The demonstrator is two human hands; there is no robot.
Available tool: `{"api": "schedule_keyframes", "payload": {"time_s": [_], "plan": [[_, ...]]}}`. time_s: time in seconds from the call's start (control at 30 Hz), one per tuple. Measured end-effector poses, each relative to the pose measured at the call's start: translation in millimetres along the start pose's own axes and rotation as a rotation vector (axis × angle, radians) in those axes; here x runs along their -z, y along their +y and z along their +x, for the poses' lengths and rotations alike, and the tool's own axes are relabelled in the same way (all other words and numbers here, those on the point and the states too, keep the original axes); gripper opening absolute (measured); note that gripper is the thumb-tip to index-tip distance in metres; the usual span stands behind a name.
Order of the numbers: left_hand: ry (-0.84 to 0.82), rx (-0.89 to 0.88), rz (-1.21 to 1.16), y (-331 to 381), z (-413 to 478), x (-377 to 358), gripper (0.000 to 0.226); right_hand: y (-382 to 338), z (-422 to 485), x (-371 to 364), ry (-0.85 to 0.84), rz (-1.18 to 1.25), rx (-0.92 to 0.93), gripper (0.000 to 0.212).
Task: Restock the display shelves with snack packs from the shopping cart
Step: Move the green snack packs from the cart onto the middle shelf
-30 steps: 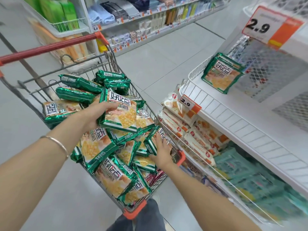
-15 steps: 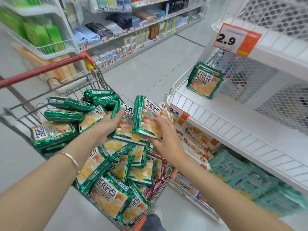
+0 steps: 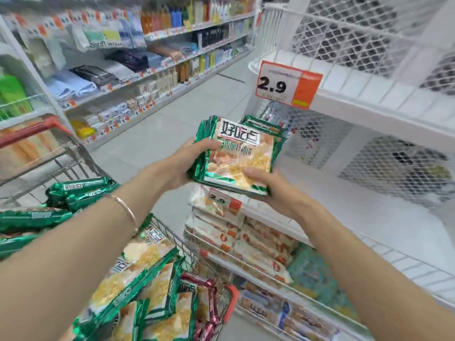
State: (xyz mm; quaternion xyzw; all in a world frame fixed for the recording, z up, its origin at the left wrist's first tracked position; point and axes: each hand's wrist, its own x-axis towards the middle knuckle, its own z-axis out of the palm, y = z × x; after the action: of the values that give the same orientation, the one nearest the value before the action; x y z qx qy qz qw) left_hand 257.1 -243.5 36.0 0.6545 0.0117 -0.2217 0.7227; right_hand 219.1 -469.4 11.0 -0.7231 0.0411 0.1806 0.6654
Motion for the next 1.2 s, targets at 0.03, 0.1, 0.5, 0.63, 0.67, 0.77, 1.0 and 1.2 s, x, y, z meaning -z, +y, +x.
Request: {"api": "schedule_keyframes", "payload": {"time_s": [0.03,0.1,0.5,0.63,0.67,0.77,1.0,1.2], "plan": [[-0.046,-0.019,0.019,12,19,-11,0.068,-8,12,18,-0.043,0.035,0.001,0.116],[-0.095,-0.084,0.135,29,58,-31,0.055,-13,33,50,-0.051,0.042,0.056,0.085],[0.012,-0.390,1.291,-23,210,-62,0.112,80,130,100,0.260,-0.259,0.283,0.095],[-0.073,-0.455,1.742,-15,212,-54,0.133,71,123,111,0.228,-0.150,0.260,0.101],[-0.094,-0.470,1.768,-13,213,-52,0.134,71,122,115,0.223,-0.102,0.261,0.111],[-0.125,-0.474,1.837,-5,213,-47,0.129,72,131,112,0.154,-0.077,0.209,0.108],[-0.086,-0.437,1.920,1,206,-29,0.129,56,145,67,0.280,-0.102,0.290,0.116],[-0.062,-0.397,1.898,-3,209,-26,0.145,37,138,95,0.360,-1.399,0.449,0.124]]}}
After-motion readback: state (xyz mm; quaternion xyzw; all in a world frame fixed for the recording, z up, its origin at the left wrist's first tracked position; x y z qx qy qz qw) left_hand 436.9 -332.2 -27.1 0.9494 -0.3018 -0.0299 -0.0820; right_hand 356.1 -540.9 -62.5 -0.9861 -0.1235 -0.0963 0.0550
